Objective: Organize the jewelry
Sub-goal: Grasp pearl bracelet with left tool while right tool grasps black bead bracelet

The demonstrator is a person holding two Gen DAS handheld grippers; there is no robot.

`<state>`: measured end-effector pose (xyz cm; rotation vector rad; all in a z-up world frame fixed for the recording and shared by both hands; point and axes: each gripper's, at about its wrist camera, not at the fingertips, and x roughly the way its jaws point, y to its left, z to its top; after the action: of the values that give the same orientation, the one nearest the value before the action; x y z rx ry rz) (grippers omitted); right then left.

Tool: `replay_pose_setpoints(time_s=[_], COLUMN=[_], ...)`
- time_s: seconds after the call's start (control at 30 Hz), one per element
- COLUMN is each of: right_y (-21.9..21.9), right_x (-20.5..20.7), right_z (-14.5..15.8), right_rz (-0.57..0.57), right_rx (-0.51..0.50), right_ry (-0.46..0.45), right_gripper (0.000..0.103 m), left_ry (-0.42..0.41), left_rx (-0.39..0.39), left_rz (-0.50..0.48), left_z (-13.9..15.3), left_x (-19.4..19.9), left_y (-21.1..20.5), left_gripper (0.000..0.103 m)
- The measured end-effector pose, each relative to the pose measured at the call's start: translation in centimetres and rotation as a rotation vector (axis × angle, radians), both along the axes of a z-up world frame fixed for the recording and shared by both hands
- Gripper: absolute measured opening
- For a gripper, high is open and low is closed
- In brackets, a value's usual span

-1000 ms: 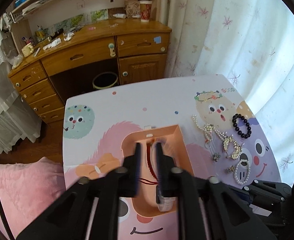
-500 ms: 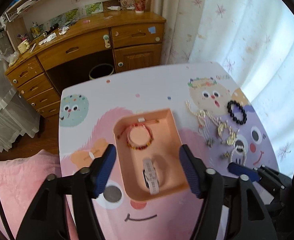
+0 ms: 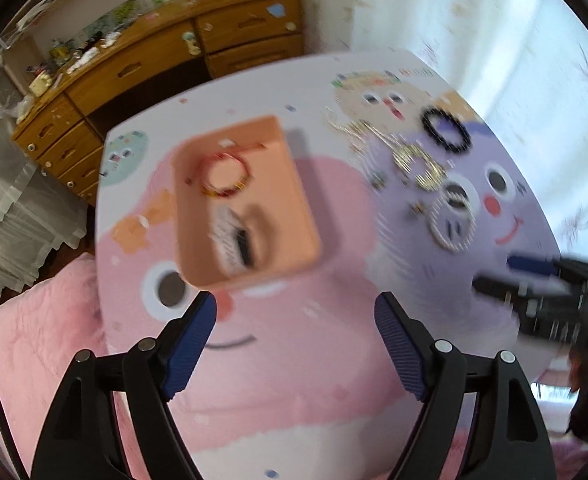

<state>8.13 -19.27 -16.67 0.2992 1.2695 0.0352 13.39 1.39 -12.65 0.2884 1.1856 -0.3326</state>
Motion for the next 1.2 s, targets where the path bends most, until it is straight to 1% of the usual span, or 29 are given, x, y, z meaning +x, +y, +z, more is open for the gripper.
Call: replay_pose_setpoints(time_s=[0.07,0.17,0.27,0.4,0.5,0.63,0.77,0.83,0.87,0.9,0.93,1.0,1.03,1.1,1.13,1.2], right_y=[-2.2,-4.8,-7.5,-10.5,-12.5,-14.4,-15.2,-15.4,-15.4,-15.3,-15.2,-15.0,-14.9,-14.6,-14.6,-14.4], right_x=[-0.3,-0.1,0.6,2.3,4.3,7.1,10.1,11.3,11.8,12.3,12.7,13.1,13.3,13.6,13.8,14.1], right_z=[0.0,0.0,0.1,0.3,0.2,-0.2,-0.7,-1.1,-1.3,-1.5,-1.8,-2.4,-2.7,-3.3,-3.6,-4.2], right_rz=[-0.021,-0.047,-0.074,-0.094,-0.107,-0.121,-0.101,-0.075,-0.064,-0.043,-0.025,0.009,0.023,0.041,0.044,0.044], right_rx=[-0.004,-0.013,-0.008,-0.002,0.001,-0.002,-0.046,-0.086,-0.099,-0.115,-0.121,-0.117,-0.113,-0.118,-0.123,-0.123], right_ry=[0.015,0.032,0.044,0.039,0.023,-0.007,-0.076,-0.111,-0.119,-0.136,-0.146,-0.159,-0.167,-0.175,-0.174,-0.170], right_gripper=[0.072,0.072,0.072,0.072,0.072,0.072,0.072,0.072,0.069,0.066,0.059,0.053,0.050,0.048,0.046,0.041], left_ry=[0.004,-0.014,-0.033,-0.090,-0.135,-0.146,-0.182,-0.199,-0.203,-0.204,-0.204,-0.199,-0.196,-0.192,-0.194,-0.188], left_rx=[0.020,0.038,0.027,0.020,0.020,0.016,0.030,0.048,0.057,0.067,0.073,0.084,0.086,0.086,0.071,0.059], left_rz=[-0.036,-0.098,-0.154,-0.225,-0.253,-0.267,-0.297,-0.316,-0.324,-0.330,-0.335,-0.340,-0.343,-0.347,-0.351,-0.362], left_z=[-0.5,-1.0,-1.3,-1.8,-2.8,-4.9,-6.6,-7.5,-7.9,-8.4,-8.7,-9.4,-9.6,-10.0,-10.0,-10.1], left_x=[-1.4,-3.3,-4.5,-5.3,-5.4,-5.0,-4.4,-4.0,-3.7,-3.4,-3.2,-2.8,-2.6,-2.4,-2.3,-2.1], left_y=[-1.6,-4.4,-7.0,-10.7,-13.3,-15.9,-18.2,-19.2,-19.6,-20.0,-20.2,-20.6,-20.7,-20.8,-20.8,-20.8], left_gripper=[0.080,0.080,0.080,0.080,0.080,0.079,0.075,0.068,0.065,0.062,0.060,0.054,0.054,0.049,0.048,0.037])
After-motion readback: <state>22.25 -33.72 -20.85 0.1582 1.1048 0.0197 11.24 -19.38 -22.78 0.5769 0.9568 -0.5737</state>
